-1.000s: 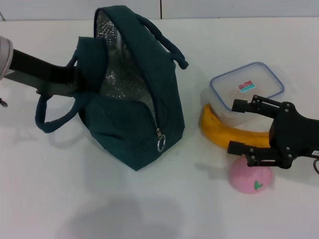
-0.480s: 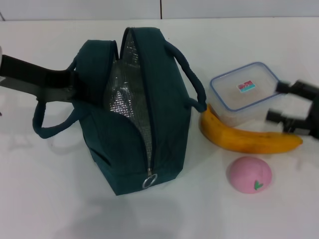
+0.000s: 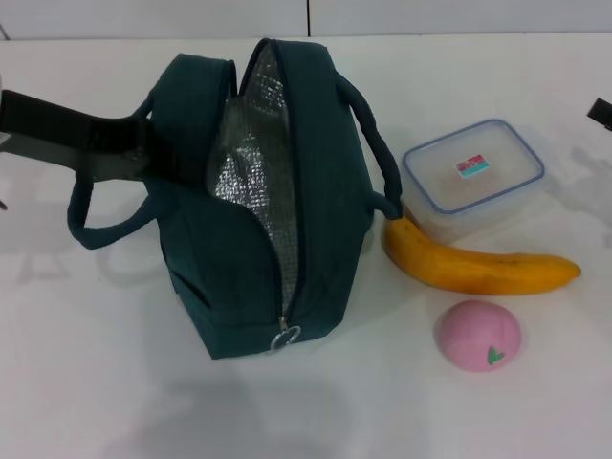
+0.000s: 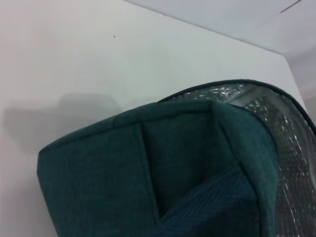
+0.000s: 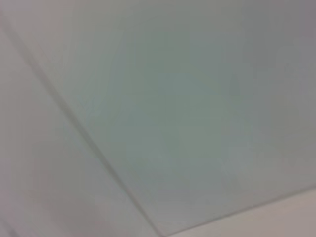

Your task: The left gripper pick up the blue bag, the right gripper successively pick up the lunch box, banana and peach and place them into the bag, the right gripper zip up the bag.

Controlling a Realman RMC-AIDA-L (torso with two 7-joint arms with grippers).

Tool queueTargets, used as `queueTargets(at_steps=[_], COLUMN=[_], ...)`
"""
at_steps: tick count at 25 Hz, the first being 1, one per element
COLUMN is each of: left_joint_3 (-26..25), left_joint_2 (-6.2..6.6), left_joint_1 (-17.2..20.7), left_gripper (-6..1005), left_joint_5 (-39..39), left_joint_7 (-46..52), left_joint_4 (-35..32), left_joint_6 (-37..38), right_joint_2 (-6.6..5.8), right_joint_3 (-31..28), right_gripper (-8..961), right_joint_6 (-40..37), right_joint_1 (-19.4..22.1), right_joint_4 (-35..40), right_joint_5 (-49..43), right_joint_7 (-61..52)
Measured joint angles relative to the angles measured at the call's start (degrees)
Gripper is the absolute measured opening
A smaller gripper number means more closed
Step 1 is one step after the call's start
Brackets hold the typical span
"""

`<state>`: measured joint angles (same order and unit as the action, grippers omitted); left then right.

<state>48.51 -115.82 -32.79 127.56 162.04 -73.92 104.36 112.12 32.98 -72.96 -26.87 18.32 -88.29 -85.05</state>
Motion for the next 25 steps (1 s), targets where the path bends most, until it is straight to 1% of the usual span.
queueTargets(at_steps=[1, 2, 4, 8, 10, 13, 17, 25], left_joint_3=[-0.1, -0.1, -0.1, -0.2, 0.0, 0.1, 0.1, 0.3], left_joint_2=[0.01, 0.01, 0.04, 0.10, 0.13, 0.34, 0.49, 0.60], left_joint_1=[0.0, 0.0, -0.1, -0.6, -1.0, -1.4, -1.7, -2.7], left_gripper=[32, 32, 32, 32, 32, 32, 33, 33], left_joint_5=[0.0, -0.1, -0.1, -0.1, -0.1, -0.1, -0.1, -0.1], left_joint_7=[0.0, 0.0, 0.0, -0.2, -0.3, -0.4, -0.4, -0.5], left_joint_4=[0.0, 0.0, 0.2, 0.3, 0.2, 0.2, 0.5, 0.5], left_joint_6=[0.0, 0.0, 0.0, 0.0, 0.0, 0.0, 0.0, 0.0], right_joint_2=[0.10, 0.10, 0.50, 1.75, 2.44, 3.00, 3.00, 2.73], right_joint_3=[-0.1, -0.1, -0.1, 0.3, 0.4, 0.4, 0.3, 0.6], right_gripper=[868, 868, 868, 852, 835, 811, 778, 775], right_joint_6=[2.6, 2.6, 4.4, 7.7, 8.7, 9.9, 10.7, 10.7], right_joint_1=[-1.6, -1.6, -2.9, -5.4, -6.1, -6.4, -7.1, -7.9], right_joint_4=[-2.5, -2.5, -4.2, -6.9, -7.5, -8.1, -9.2, -9.3], right_joint_5=[0.0, 0.0, 0.0, -0.1, -0.4, -0.4, -0.1, -0.4], right_joint_7=[-0.9, -0.9, -1.1, -2.3, -2.7, -2.8, -3.0, -5.9])
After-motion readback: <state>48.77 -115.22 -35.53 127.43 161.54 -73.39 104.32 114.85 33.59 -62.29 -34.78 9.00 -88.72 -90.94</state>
